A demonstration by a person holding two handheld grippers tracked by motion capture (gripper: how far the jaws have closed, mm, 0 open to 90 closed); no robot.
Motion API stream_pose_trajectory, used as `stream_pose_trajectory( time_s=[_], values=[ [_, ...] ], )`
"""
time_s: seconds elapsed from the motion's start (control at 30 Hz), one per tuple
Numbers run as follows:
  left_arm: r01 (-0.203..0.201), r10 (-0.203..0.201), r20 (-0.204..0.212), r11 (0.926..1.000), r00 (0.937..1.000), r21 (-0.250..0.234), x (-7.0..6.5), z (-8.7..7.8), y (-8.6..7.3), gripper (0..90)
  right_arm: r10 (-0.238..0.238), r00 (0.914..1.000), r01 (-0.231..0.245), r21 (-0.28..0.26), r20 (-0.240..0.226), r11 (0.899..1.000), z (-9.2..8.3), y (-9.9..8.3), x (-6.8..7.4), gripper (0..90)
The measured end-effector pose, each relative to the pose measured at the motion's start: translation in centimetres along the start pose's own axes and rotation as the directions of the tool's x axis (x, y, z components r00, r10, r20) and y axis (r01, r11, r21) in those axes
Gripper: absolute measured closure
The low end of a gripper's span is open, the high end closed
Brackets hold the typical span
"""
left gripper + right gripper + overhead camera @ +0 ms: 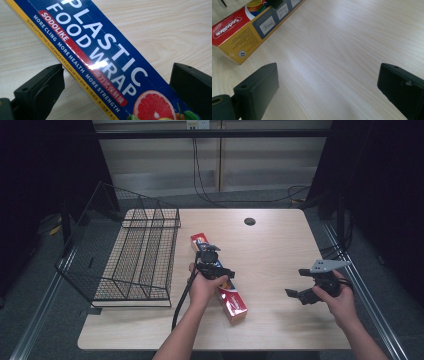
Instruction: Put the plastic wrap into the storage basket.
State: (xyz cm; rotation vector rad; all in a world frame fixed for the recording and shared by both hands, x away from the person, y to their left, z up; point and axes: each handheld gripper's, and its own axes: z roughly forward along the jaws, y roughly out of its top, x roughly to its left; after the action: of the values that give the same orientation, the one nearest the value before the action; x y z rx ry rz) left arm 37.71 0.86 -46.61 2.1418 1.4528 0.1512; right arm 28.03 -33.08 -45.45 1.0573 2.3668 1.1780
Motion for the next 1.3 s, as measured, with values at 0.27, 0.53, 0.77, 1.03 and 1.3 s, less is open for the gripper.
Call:
stream_pose_trajectory(
  time_s=[0.27, 0.53, 0.77, 1.03, 1.3],
  values=[
    [0.038, -0.038, -0.012, 0.9984, 0.9992, 0.04, -0.2, 0.6, 0.2, 0.0, 0.004, 1.0, -0.004, -0.014, 0.004, 1.0, -0.1, 0.1, 0.0, 3.5],
    [0.035, -0.034, -0.013, 0.9952, 0.9993, 0.091, -0.2, 0.6, 0.5, 1.6, 0.005, 0.9999, -0.005, -0.024, 0.012, 1.0, -0.2, 0.1, -0.1, 3.5],
    [0.023, -0.027, 0.026, 0.9918, 0.9993, 0.125, 0.3, 0.2, 0.6, 11.1, 0.008, 0.9999, -0.008, -0.027, 0.011, 1.0, -0.2, 0.2, -0.1, 3.5],
    [-0.065, 0.067, -0.006, 0.9858, 0.9978, 0.155, 0.1, -0.5, 1.1, 27.1, 0.009, 0.9999, -0.009, -0.031, 0.013, 0.999, -0.2, 0.2, -0.1, 3.5],
    [-0.076, 0.076, 0.01, 0.987, 0.9971, 0.142, 0.3, -0.3, 1.2, 26.3, 0.01, 0.9999, -0.01, -0.028, 0.011, 1.0, -0.1, 0.2, -0.1, 3.5]
  ],
)
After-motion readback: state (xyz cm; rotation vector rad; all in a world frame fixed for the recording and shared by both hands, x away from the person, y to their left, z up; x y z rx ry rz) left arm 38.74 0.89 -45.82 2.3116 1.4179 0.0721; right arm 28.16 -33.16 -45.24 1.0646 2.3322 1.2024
